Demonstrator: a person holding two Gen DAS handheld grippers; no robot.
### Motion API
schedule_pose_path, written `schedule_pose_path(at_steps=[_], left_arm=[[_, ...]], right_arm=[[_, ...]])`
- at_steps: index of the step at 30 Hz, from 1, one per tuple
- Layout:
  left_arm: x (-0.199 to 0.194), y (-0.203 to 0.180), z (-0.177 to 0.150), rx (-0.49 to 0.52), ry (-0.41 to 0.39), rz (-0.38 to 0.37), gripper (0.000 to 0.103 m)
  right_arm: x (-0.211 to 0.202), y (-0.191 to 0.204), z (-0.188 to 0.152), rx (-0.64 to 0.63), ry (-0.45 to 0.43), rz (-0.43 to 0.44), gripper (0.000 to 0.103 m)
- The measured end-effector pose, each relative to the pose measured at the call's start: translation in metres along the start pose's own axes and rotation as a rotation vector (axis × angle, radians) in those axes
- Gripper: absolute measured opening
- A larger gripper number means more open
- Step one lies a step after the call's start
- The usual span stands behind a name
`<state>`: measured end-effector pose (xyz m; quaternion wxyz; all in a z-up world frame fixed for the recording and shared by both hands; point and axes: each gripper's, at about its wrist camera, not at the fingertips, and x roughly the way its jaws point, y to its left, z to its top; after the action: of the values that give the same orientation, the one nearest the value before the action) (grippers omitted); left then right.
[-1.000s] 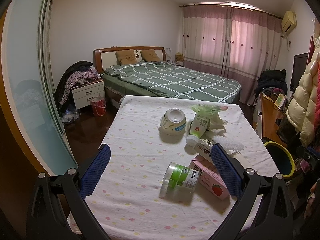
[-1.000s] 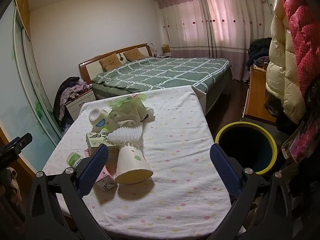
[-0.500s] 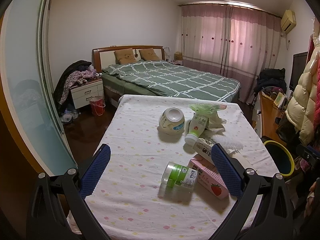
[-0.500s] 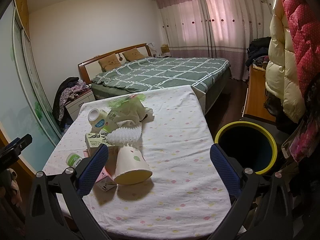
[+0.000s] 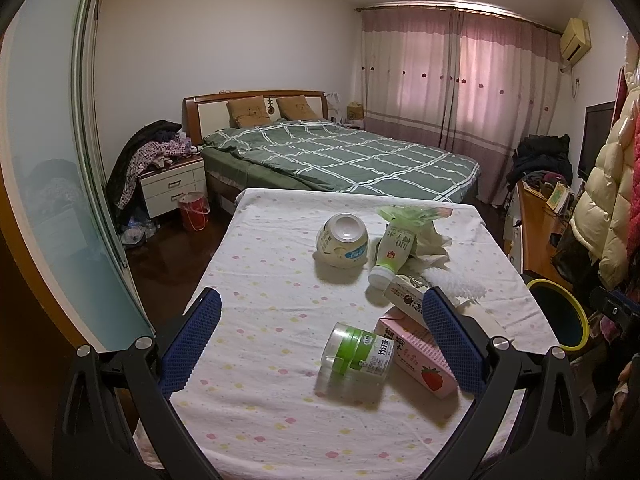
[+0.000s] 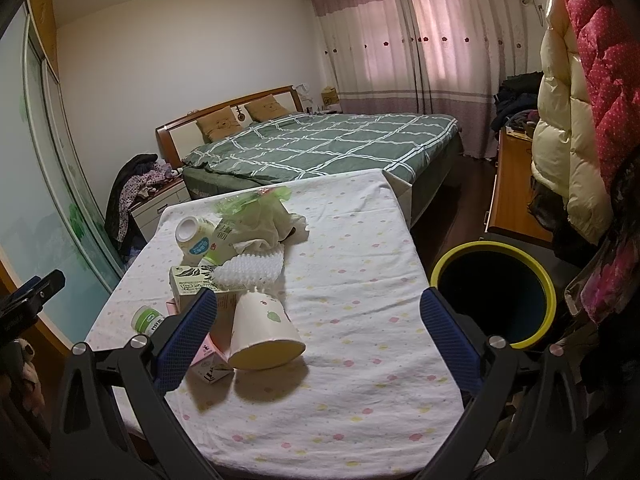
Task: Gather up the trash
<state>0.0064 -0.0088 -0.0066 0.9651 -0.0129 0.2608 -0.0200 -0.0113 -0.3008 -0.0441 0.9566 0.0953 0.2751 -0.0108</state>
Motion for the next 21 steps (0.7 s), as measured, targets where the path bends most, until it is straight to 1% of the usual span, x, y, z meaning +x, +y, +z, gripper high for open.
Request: schedule_pose_path(at_steps=[14,21], left_arm=[[0.005,-0.002,-0.002,0.005,0.008,-0.002,0.099],[0.017,-0.004,0.001,0.011,0.019,0.000,0.099]], right_arm=[[0.002,-0.001,-0.001,0.004,0.004,0.000,0.097],[0.017,0.001,0.003,0.010,0.012,-0.002,0.097]])
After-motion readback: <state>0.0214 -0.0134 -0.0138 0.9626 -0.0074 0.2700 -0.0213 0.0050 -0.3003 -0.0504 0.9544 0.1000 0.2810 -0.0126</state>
